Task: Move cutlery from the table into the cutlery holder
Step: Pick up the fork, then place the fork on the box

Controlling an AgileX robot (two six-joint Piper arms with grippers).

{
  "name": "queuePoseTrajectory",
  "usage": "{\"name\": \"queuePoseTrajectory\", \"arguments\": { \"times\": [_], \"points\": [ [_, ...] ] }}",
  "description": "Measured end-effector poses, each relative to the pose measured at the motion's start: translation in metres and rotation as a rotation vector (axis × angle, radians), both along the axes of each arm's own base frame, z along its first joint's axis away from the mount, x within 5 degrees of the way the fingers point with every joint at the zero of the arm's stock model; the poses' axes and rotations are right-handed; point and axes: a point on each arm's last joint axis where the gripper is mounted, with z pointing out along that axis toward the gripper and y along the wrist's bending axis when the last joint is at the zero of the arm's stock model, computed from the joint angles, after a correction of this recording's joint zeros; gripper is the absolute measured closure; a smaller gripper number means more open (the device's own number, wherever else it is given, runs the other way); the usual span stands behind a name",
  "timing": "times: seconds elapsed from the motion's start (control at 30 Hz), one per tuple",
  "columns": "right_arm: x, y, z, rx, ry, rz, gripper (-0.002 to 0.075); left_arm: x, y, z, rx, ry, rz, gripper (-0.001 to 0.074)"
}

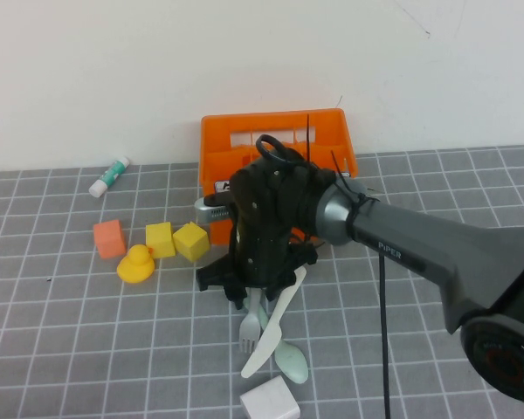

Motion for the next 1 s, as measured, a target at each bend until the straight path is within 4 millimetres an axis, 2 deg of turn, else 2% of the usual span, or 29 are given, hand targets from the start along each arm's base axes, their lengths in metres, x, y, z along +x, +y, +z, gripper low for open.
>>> {"name": "queuePoseTrajectory", "arguments": {
  "times": [0.1, 0.37, 0.57, 0.8, 0.9, 1.0],
  "points": [
    [0.000, 0.000, 0.000, 0.005, 0.005, 0.000, 0.0393, 0.000, 0.000, 0.000, 0.000, 0.000, 0.000, 0.0738],
    [0.001, -0.001, 0.008, -0.005, 0.013, 0.052, 0.0664, 0.000, 0.000, 0.000, 0.000, 0.000, 0.000, 0.0738],
    [0.000, -0.007, 0.025, -0.072, 0.005, 0.149, 0.0672, 0.000, 0.000, 0.000, 0.000, 0.000, 0.000, 0.0738],
    [-0.007, -0.010, 0.066, -0.095, -0.064, 0.350, 0.0673, 0.000, 0.000, 0.000, 0.000, 0.000, 0.000, 0.0738],
    [-0.020, -0.002, 0.089, -0.089, -0.115, 0.453, 0.0673, 0.000, 0.000, 0.000, 0.002, 0.000, -0.001, 0.0738],
    [-0.045, 0.012, 0.120, -0.067, -0.180, 0.575, 0.0673, 0.000, 0.000, 0.000, 0.002, 0.000, -0.001, 0.0738]
  ]
}}
